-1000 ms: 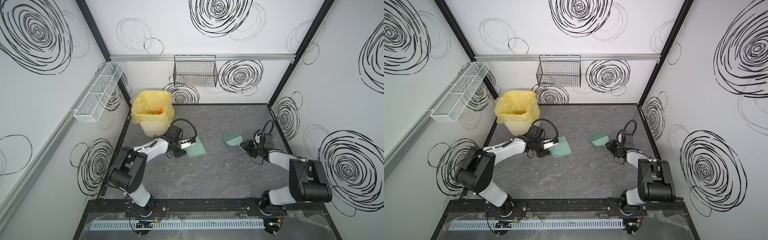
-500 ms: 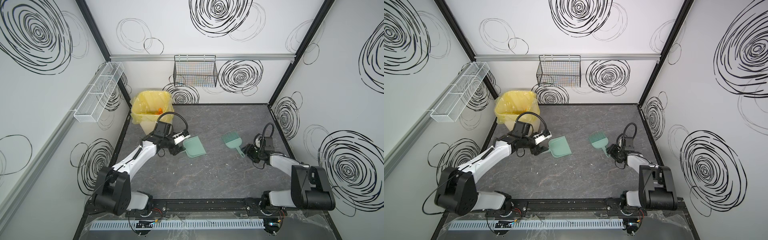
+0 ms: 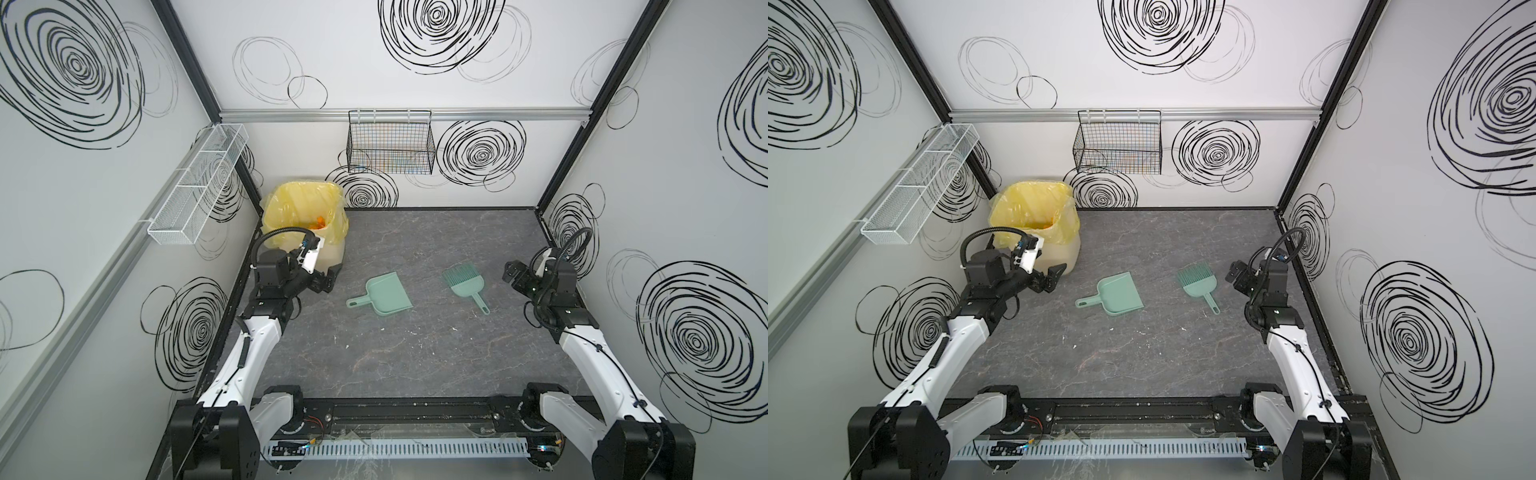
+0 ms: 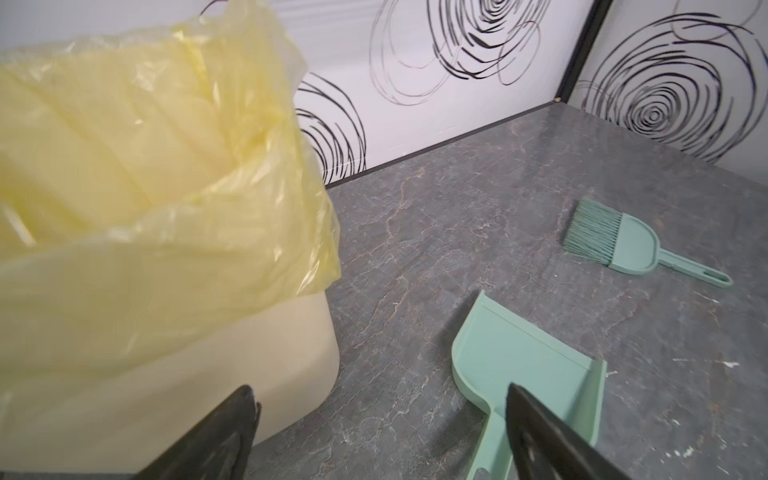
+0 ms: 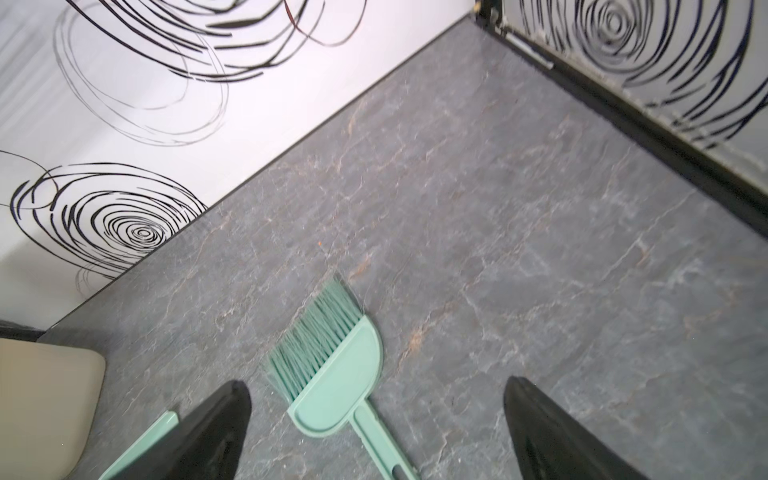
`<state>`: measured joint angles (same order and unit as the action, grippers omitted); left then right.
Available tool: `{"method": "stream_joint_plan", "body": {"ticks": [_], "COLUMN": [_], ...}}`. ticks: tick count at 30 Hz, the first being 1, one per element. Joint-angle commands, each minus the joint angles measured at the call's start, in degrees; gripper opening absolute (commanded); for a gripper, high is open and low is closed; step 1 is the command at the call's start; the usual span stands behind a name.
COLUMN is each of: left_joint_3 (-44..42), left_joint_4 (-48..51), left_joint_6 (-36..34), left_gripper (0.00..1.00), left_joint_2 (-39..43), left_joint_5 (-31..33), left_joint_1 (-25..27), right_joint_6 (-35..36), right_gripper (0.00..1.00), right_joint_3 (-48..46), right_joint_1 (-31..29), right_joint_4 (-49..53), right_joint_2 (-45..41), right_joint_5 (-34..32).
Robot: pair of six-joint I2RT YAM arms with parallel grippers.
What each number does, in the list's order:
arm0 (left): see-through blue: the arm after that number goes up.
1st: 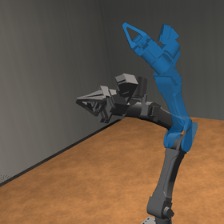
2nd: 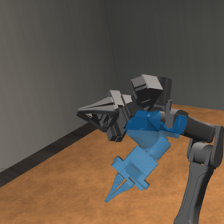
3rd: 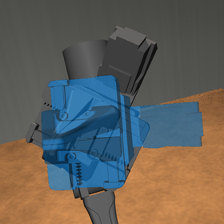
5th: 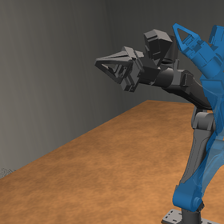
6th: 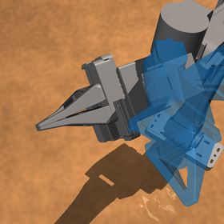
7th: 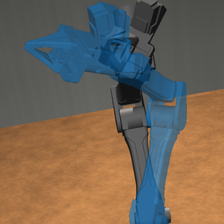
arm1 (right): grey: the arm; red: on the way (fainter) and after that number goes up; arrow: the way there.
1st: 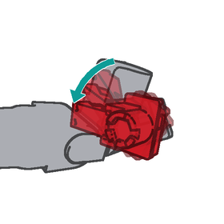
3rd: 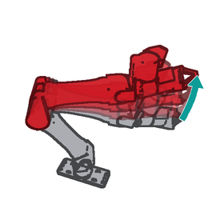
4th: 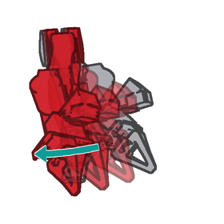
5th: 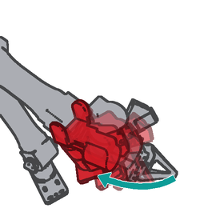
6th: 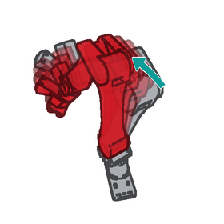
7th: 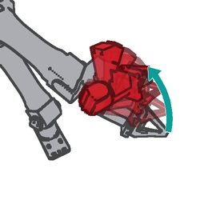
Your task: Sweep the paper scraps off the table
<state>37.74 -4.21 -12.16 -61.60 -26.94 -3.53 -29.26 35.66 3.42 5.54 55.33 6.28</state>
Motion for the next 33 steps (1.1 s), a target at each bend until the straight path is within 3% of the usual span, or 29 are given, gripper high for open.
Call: {"method": "stream_joint_plan", "body": {"ticks": [1, 5, 7, 11, 19, 24, 27, 30, 32, 33], "left_joint_3": [-4.31, -12.77, -18.98, -28.28, -32.03, -32.25, -28.85, -28.47, -28.25, -28.17], "left_joint_4": [-14.58, -29.24, -41.43, -58.59, -72.78, -87.38, -75.19, -77.19, -76.96, -76.49], "left_joint_6": [6.77, 8.73, 8.40, 7.28, 9.38, 9.97, 10.05, 11.14, 11.28, 11.37], "left_gripper": [0.96, 0.96, 0.96, 0.96, 0.96, 0.96, 0.96, 0.96, 0.96, 0.96], "left_joint_2": [0.39, 0.29, -0.56, -3.95, -13.17, -25.98, -22.55, -24.09, -24.24, -24.03], "left_joint_5": [7.03, 14.24, 17.25, 19.38, 24.75, 26.32, 25.77, 24.20, 24.24, 23.82], "left_joint_1": [0.01, 1.68, 3.24, 5.44, 8.01, 7.54, 7.00, 5.91, 5.82, 5.65], "right_joint_6": [3.73, 7.28, 10.44, 14.34, 18.31, 20.96, 20.54, 22.25, 23.46, 23.15], "right_gripper": [1.00, 1.00, 1.00, 1.00, 1.00, 1.00, 1.00, 1.00, 1.00, 1.00], "right_joint_3": [-1.81, -8.83, -12.30, -20.17, -31.95, -33.02, -33.63, -33.33, -30.87, -28.10], "right_joint_1": [-0.22, -0.30, -0.34, -0.34, -0.26, -0.17, 0.71, 0.47, 0.49, 0.37], "right_joint_4": [-7.66, -19.28, -25.13, -37.94, -64.77, -74.48, -81.58, -90.28, -88.39, -82.22], "right_joint_2": [-0.30, -0.55, -0.68, -0.37, 6.99, 12.33, 18.72, 27.51, 29.35, 28.65], "right_joint_5": [-6.46, -10.65, -11.40, -12.78, -15.04, -15.01, -13.97, -12.48, -12.09, -12.30]}}
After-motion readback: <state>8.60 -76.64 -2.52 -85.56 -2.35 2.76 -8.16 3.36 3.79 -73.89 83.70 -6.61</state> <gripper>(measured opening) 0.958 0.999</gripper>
